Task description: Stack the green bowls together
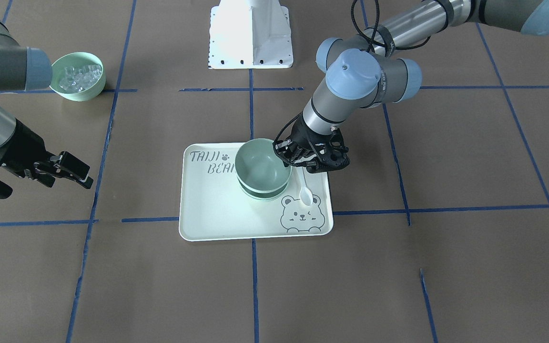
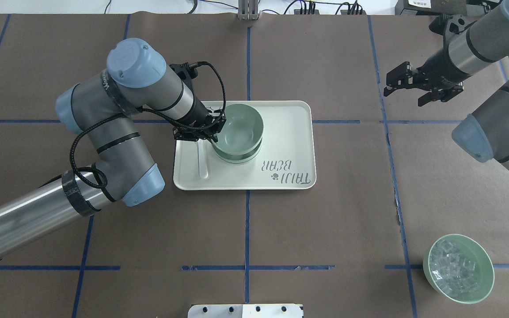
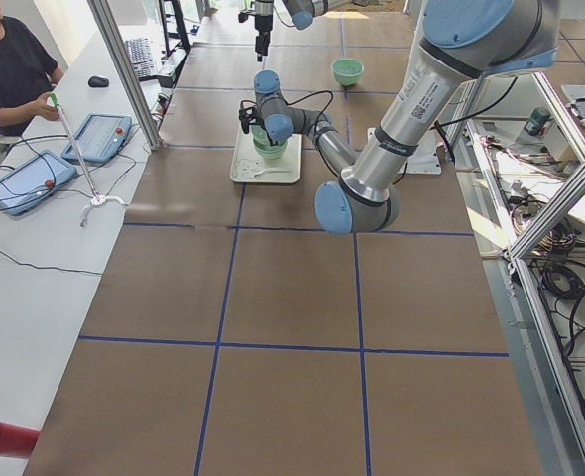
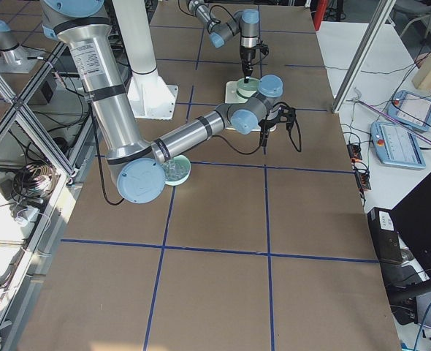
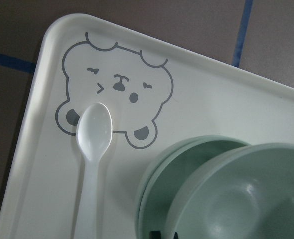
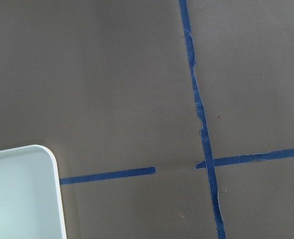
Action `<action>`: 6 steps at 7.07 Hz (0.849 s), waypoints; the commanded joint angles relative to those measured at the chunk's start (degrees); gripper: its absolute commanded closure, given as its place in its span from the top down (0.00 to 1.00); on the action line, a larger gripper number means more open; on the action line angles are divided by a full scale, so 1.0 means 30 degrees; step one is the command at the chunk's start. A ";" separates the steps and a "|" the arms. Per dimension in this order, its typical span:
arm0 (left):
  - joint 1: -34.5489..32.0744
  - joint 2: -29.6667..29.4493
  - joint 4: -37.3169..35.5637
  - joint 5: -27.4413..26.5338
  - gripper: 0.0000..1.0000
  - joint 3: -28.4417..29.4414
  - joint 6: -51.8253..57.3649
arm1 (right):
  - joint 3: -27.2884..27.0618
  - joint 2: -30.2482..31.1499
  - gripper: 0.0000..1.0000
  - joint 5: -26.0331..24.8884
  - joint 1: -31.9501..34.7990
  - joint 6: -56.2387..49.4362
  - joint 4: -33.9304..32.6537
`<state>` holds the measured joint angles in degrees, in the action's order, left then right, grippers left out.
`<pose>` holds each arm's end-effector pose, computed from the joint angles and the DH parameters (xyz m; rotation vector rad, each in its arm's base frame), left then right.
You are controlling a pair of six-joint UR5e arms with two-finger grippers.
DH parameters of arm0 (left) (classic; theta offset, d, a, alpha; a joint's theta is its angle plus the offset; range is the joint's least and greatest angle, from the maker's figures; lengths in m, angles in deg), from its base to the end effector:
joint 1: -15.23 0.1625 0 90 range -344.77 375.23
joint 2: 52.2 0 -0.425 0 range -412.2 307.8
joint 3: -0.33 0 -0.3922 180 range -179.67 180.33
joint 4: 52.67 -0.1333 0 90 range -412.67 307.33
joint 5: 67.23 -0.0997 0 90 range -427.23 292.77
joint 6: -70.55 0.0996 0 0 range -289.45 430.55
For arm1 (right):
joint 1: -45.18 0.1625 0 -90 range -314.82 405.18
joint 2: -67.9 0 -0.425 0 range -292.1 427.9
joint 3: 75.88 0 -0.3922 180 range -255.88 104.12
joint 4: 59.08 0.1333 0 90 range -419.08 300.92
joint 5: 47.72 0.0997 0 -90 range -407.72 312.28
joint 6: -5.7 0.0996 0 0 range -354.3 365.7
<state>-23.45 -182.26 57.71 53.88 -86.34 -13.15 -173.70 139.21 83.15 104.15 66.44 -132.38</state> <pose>0.5059 -0.5099 0.2158 -0.0874 1.0866 -0.2378 -0.2568 -0.5590 0.3767 0.0149 -0.9889 0.2069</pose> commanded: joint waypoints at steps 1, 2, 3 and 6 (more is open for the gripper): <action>0.0001 0.0052 0.0004 -0.0029 0.00 0.0149 0.0038 | -0.0030 0.0018 1.00 0.0000 -0.0001 0.0000 -0.0029; 0.0030 0.0023 0.0091 -0.0406 0.00 0.0237 0.0039 | -0.0030 0.0019 1.00 0.0000 0.0028 0.0000 -0.0029; 0.0059 0.0023 0.0091 -0.0410 0.00 0.0238 0.0039 | -0.0030 0.0019 1.00 0.0000 0.0000 0.0000 -0.0029; 0.0671 -0.0006 0.0179 -0.1777 1.00 0.0122 0.0155 | -0.0030 0.0019 1.00 0.0029 -0.0001 0.0000 -0.0058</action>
<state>-22.58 -182.21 58.08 51.20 -85.69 -12.87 -173.84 139.27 83.21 104.16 66.44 -132.49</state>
